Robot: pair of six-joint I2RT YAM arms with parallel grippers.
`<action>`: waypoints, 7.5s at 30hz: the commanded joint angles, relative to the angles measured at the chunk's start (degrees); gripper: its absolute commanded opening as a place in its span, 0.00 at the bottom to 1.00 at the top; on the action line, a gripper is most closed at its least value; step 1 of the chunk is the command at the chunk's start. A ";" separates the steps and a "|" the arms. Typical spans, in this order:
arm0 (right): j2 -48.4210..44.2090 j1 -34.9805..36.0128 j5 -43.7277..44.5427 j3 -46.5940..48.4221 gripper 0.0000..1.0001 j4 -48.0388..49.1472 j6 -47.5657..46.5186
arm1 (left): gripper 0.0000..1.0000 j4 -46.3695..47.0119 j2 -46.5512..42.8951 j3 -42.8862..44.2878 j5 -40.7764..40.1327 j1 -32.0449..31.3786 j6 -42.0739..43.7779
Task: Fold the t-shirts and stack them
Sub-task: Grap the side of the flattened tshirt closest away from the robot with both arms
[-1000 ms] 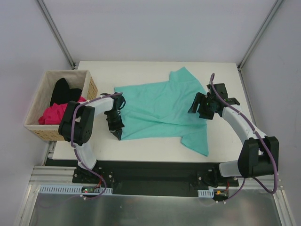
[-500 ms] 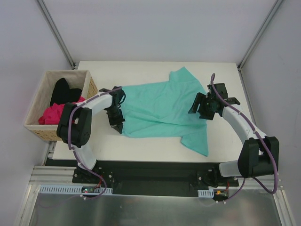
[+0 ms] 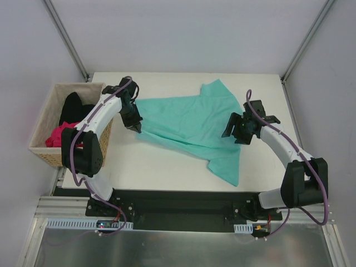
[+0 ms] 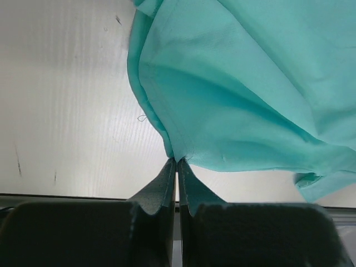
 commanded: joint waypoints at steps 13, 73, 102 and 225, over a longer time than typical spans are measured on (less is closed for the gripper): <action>-1.91 5.47 5.80 -9.65 0.69 -0.79 2.04 | 0.00 -3.84 1.50 3.75 -0.70 1.11 1.11; -5.78 10.92 6.07 -14.23 0.44 -19.69 6.78 | 0.00 -5.51 6.77 10.07 0.01 1.19 4.36; -4.29 11.01 5.89 -18.72 0.37 -16.61 8.01 | 0.00 -7.27 4.58 9.46 -1.05 1.55 4.71; 1.60 15.41 2.99 -17.48 0.34 -17.67 21.99 | 0.00 -10.52 0.62 10.60 0.71 5.24 8.49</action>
